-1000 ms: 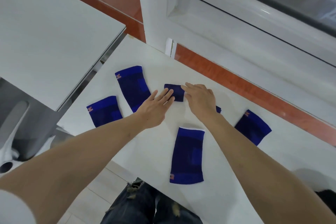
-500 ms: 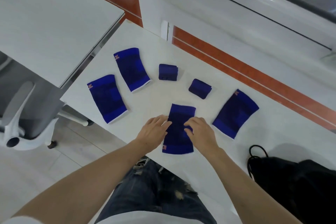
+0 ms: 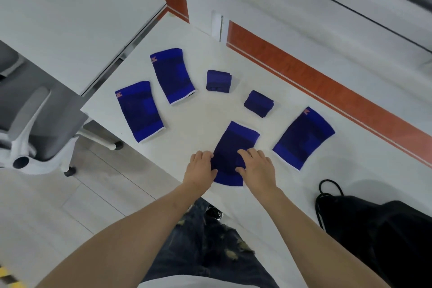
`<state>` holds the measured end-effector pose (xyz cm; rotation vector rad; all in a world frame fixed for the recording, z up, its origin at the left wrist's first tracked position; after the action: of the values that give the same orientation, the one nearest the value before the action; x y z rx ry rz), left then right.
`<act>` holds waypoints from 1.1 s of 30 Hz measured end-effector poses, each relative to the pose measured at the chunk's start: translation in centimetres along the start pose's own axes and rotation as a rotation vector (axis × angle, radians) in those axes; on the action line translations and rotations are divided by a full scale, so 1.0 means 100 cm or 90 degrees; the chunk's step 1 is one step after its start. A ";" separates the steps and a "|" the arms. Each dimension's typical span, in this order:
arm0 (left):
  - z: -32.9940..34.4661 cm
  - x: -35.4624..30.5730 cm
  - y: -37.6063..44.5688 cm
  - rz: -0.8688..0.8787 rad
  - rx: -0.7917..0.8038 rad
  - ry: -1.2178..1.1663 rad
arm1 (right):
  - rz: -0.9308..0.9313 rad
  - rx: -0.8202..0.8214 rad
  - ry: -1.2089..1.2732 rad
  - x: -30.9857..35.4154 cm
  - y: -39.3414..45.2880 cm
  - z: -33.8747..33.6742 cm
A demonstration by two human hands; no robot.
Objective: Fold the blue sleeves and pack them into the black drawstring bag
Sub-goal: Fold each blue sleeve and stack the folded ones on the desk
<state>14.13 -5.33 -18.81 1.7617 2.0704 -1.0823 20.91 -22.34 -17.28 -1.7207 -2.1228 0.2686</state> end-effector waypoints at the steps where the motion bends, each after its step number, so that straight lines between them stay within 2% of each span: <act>1: 0.001 -0.001 0.001 -0.023 -0.013 -0.052 | 0.002 -0.001 -0.005 0.000 0.001 0.000; 5: 0.001 -0.004 -0.003 -0.093 -0.036 -0.193 | 0.004 0.002 -0.003 -0.001 -0.001 0.001; 9: -0.013 -0.011 -0.010 -0.048 -0.056 -0.180 | -0.013 -0.039 -0.009 0.010 -0.002 -0.014; 12: -0.034 -0.013 -0.013 -0.027 -0.092 -0.202 | -0.078 -0.061 0.030 0.031 0.000 -0.033; 18: -0.086 -0.021 -0.022 -0.071 -0.168 -0.490 | -0.179 0.008 0.220 0.060 -0.013 -0.054; 21: -0.105 -0.016 -0.024 -0.088 -0.188 -0.601 | -0.172 0.032 0.232 0.075 -0.026 -0.065; 25: -0.128 0.001 -0.020 -0.115 -0.225 -0.732 | -0.148 0.012 0.212 0.103 -0.018 -0.074; 27: -0.145 0.011 -0.019 -0.129 -0.241 -0.734 | -0.115 -0.005 0.247 0.115 -0.007 -0.083; 29: -0.165 0.021 -0.021 -0.121 -0.231 -0.699 | -0.068 -0.004 0.356 0.125 0.002 -0.101; 33: -0.205 0.045 -0.033 0.017 -0.196 -0.490 | -0.032 0.035 0.521 0.167 0.014 -0.136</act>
<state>15.80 11.29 -5.75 0.9945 1.6052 -1.1200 25.03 -7.11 -2.56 -1.3970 -1.5207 -0.3417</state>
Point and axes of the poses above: each hand's wrist, its own y-axis towards the middle knuckle, its own z-axis out of the palm, x = y × z, the point moved 7 cm from there along y, towards the middle knuckle, and after that the axes turned 14 degrees about z, right-handed, at the moved point
